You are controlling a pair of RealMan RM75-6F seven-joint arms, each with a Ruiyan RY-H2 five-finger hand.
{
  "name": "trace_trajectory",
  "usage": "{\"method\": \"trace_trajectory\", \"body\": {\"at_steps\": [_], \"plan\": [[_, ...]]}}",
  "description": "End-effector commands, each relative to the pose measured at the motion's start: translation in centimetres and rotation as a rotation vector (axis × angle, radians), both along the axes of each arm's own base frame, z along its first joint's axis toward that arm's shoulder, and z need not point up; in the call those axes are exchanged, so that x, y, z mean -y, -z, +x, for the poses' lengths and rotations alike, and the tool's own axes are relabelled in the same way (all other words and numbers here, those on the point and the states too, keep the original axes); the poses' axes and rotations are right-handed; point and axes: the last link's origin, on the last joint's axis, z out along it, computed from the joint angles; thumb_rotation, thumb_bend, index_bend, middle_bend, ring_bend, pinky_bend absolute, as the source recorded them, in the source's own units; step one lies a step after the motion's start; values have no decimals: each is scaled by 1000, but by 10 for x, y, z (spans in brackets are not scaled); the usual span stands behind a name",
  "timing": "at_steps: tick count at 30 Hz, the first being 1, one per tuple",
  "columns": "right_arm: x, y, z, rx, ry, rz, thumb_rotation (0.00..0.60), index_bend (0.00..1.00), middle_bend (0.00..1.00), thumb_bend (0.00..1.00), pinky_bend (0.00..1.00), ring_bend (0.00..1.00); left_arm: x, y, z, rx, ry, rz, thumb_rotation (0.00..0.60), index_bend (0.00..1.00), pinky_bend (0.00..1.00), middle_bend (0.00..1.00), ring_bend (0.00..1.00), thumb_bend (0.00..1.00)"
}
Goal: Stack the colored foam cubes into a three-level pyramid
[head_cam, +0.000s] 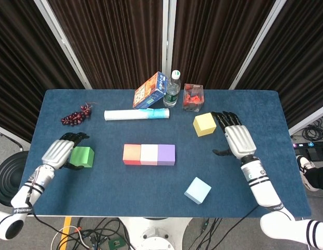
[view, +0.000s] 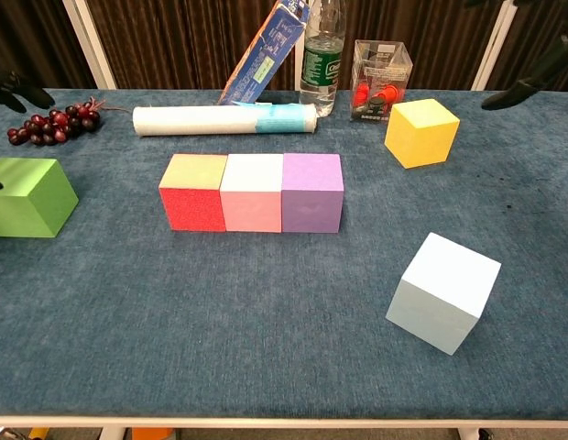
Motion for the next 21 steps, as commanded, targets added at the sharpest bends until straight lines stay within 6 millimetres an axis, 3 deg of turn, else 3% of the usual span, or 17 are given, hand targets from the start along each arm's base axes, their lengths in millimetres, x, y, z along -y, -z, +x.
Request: {"method": "trace_trajectory", "body": {"at_steps": [1,13,21], "plan": [[-3,-3,-7,6,13,2,600,0,95,1,0,0,-3,6,-6,-38,-19,-7,600,144,88,83,108,17],[-4,-9,-25,19,54,-5,600,0,95,1,0,0,-4,27,-23,-111,-49,-43,600,151,89,109,104,17],[-5,-9,-34,29,82,-8,600,0,96,0,0,0,-10,32,-27,-100,-62,-26,600,253,144,319,282,90]]}}
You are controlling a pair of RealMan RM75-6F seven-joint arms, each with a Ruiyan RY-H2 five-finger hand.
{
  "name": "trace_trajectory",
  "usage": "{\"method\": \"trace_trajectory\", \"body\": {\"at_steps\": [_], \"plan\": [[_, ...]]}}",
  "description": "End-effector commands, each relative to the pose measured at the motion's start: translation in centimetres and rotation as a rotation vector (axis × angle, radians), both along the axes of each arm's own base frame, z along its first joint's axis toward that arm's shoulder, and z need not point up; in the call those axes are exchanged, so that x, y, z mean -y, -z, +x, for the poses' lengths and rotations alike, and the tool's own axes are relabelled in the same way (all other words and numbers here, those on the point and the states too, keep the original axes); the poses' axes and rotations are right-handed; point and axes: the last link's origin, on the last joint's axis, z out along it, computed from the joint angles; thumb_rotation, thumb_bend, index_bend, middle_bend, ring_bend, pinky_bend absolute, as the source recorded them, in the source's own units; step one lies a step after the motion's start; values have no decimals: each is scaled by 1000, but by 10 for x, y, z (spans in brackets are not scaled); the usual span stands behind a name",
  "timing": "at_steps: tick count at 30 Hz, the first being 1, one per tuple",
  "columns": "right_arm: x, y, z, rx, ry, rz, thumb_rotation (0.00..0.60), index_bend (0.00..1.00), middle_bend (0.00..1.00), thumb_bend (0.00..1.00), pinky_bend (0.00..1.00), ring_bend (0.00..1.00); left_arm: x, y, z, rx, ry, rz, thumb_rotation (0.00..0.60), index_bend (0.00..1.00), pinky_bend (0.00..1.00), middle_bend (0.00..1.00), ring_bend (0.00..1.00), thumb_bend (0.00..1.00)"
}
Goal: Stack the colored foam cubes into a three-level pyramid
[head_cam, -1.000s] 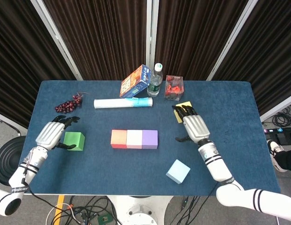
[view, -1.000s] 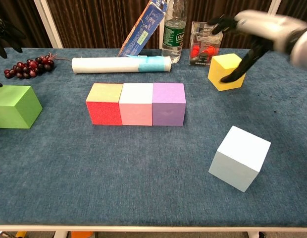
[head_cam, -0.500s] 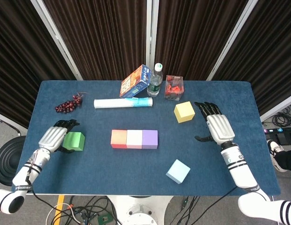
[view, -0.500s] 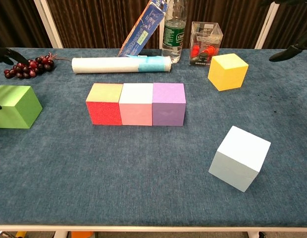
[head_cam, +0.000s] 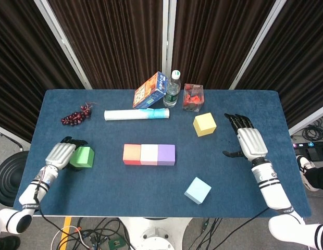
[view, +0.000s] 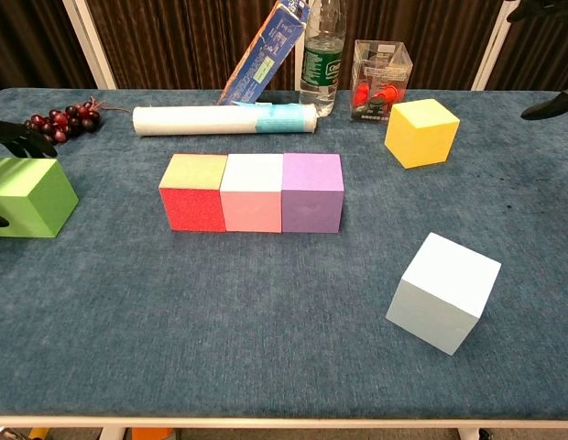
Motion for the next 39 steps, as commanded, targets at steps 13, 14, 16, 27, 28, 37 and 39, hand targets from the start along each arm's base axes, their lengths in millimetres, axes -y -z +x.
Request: {"method": "trace_trajectory", "body": {"at_steps": [13,14,16,27,28,37,39], "plan": [[-2,-8,-10,24,22,-22,600,0,97,0,0,0,-18,-16,40,86,60,51,600,311,235,510,463,166],[-3,-9,-10,26,22,-24,600,0,97,0,0,0,-20,-19,49,102,73,51,600,309,235,510,463,166],[-2,-11,-11,25,22,-30,600,0,97,0,0,0,-23,-22,65,123,96,49,600,308,235,510,463,165],[-3,-21,-19,32,37,-46,600,0,97,0,0,0,-36,-17,162,166,246,-58,600,284,236,510,463,160],[-3,-21,-20,32,37,-46,600,0,97,0,0,0,-38,-14,166,160,249,-66,600,283,236,509,463,160],[-4,-23,-26,35,50,-46,600,0,96,0,0,0,-41,20,195,121,224,-130,600,265,239,502,463,159],[-4,-22,-27,38,52,-44,600,0,96,0,0,0,-40,25,200,117,220,-136,600,261,239,500,463,158]]}}
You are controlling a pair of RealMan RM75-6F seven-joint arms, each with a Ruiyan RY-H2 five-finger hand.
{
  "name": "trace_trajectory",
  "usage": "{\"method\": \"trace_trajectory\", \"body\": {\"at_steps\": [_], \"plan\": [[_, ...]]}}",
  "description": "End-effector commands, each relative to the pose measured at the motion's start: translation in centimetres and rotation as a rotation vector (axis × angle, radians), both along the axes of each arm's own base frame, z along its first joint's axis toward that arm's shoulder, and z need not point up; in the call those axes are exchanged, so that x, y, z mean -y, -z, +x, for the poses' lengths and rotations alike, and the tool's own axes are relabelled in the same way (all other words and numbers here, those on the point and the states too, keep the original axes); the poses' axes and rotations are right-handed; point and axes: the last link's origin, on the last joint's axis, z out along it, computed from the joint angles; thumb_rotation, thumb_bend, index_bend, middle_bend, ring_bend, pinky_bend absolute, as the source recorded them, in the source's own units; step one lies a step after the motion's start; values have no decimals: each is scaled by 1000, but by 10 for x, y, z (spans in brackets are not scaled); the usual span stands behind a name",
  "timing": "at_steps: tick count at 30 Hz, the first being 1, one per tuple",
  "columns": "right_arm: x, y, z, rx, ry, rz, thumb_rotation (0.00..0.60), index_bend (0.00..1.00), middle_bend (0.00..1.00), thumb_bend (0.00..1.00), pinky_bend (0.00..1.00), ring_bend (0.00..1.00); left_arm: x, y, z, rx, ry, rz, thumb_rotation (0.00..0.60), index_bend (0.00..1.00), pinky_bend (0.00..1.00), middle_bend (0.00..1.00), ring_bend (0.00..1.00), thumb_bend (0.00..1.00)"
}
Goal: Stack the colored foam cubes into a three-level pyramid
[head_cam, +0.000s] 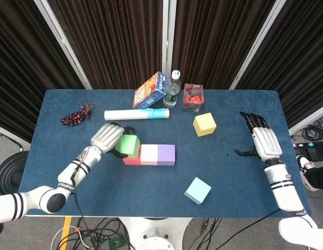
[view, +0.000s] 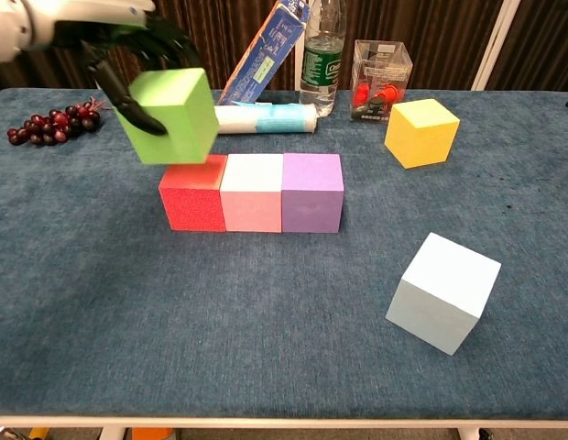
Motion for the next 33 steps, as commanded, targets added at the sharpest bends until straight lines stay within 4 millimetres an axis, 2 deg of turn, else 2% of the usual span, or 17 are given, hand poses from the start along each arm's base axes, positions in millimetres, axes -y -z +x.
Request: {"method": "trace_trajectory", "body": {"at_steps": [1,7,10,14,19,26,33], "plan": [[0,1,-1,3,1,2,600,0,96,0,0,0,2,15,13,-13,3,-23,600,260,239,499,462,158],[0,1,-3,8,4,4,600,0,96,0,0,0,-1,26,19,-37,-16,-21,600,254,239,479,448,153],[0,1,-5,11,9,5,600,0,96,0,0,0,-2,27,20,-44,-22,-13,600,228,239,426,375,118],[0,1,-6,17,12,4,600,0,96,0,0,0,-1,28,22,-40,-27,-13,600,178,224,307,237,61],[0,-1,-7,23,14,-4,600,0,96,0,0,0,2,24,24,-20,-20,-25,600,170,210,204,141,59],[4,-9,-3,40,4,-26,600,0,96,0,0,0,6,10,17,6,51,-39,600,168,162,175,130,59],[3,-15,-1,41,1,-42,600,0,96,0,0,0,-3,13,0,23,106,-64,600,171,147,173,130,60]]}}
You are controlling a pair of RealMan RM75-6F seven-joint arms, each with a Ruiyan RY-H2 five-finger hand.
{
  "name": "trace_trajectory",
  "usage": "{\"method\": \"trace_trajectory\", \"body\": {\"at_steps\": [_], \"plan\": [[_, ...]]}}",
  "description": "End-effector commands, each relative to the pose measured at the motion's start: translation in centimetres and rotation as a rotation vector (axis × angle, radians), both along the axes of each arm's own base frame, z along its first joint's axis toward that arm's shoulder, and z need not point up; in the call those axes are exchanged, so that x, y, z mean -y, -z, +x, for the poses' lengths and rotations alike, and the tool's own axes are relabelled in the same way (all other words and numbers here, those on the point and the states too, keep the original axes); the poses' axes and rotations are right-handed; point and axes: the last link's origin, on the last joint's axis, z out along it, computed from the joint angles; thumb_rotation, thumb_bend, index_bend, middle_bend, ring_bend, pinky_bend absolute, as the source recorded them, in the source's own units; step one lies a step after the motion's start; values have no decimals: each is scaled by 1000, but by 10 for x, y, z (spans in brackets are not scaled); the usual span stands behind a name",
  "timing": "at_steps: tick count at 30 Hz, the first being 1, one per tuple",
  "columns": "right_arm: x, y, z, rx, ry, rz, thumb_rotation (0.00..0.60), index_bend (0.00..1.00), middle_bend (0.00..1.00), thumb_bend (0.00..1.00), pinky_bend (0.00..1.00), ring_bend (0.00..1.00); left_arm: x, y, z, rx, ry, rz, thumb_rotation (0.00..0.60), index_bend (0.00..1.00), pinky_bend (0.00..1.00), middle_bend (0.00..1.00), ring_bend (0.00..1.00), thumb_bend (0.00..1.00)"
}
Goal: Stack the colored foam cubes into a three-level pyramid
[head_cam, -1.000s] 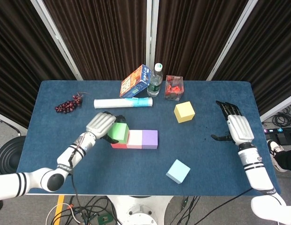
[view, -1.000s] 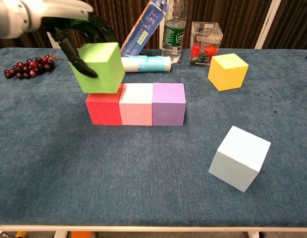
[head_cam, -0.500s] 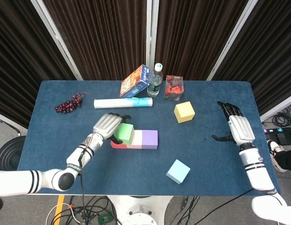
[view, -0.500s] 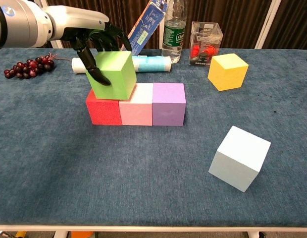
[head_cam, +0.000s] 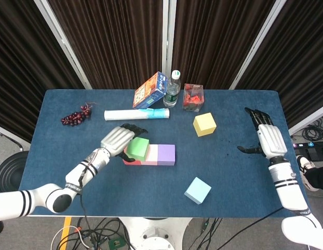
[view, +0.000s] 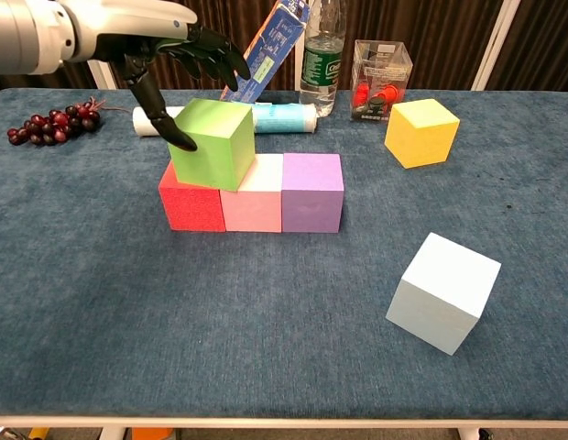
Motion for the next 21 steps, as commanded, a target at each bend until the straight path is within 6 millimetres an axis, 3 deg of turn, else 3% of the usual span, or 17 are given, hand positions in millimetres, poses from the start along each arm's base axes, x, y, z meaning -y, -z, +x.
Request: {"method": "trace_trajectory", "body": {"at_steps": [1,10,15,21], "plan": [[-1,-1,-1,1,5,-1,600,0,96,0,0,0,-6,2,-16,-4,23,-16,600,172,147,173,130,60],[-3,-1,-3,2,18,-8,600,0,96,0,0,0,-12,11,-17,-53,99,-17,600,193,146,196,130,60],[-3,0,-3,8,22,-7,600,0,96,0,0,0,-13,17,-15,-40,116,-8,600,242,146,283,154,64],[-3,0,-5,12,26,-7,600,0,96,0,0,0,-16,22,-12,6,101,6,600,325,149,445,282,89]]}}
